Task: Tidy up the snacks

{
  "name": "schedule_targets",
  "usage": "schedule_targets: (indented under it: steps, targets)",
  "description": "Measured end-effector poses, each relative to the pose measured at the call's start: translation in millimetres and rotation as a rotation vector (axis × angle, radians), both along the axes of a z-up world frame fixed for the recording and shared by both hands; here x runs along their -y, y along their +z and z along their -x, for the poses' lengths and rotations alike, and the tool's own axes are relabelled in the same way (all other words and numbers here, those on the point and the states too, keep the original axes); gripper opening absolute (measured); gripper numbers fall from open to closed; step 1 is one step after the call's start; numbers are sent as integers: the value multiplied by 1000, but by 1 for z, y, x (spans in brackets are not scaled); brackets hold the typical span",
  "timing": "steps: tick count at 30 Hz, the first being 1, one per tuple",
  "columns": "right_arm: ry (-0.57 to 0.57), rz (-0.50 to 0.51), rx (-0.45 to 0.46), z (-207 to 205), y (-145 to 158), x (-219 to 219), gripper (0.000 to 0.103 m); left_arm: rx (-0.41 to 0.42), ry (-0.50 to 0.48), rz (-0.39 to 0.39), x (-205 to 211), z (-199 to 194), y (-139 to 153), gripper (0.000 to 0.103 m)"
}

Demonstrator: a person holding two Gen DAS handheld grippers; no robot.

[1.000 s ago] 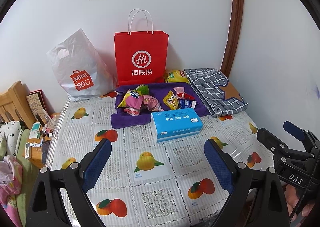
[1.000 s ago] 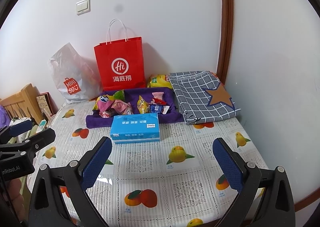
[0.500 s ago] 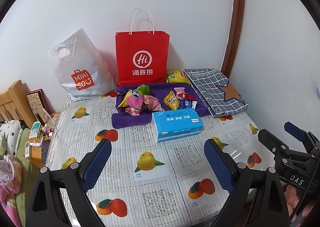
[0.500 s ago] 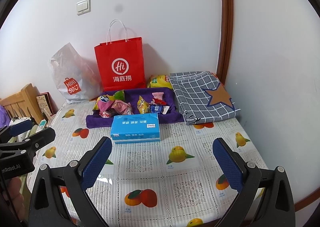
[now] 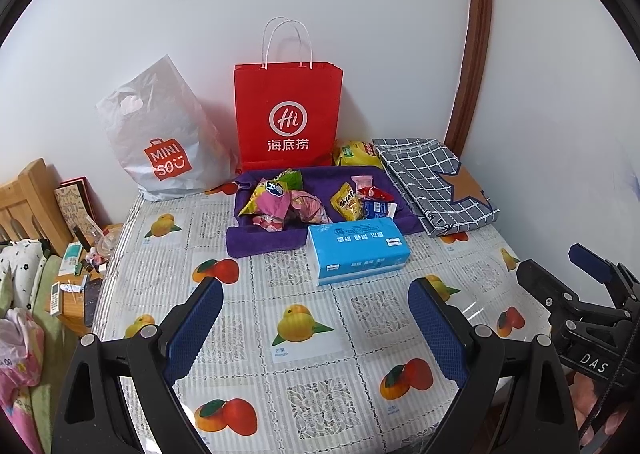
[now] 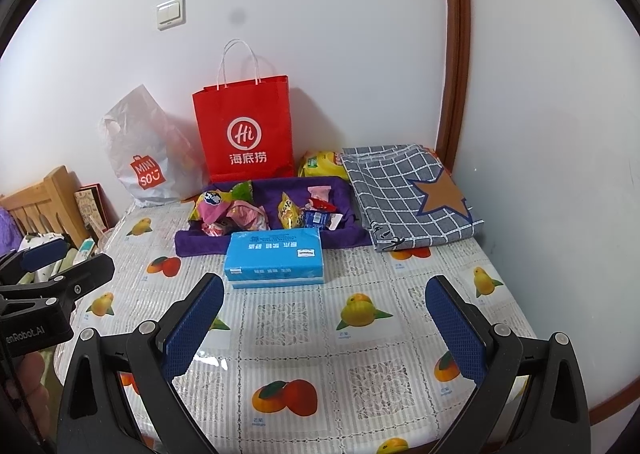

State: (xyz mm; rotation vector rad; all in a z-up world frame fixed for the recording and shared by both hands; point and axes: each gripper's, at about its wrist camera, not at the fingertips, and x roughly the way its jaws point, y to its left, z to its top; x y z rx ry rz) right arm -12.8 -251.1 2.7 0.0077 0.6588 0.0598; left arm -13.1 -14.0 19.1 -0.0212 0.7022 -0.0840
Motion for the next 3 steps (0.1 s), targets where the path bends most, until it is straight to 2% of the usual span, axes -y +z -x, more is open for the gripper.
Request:
schedule_targets:
  steps: [3]
  targets:
    - [1,5,1,-3,-1,-2,100,5,5,2,-2,-2,0,94]
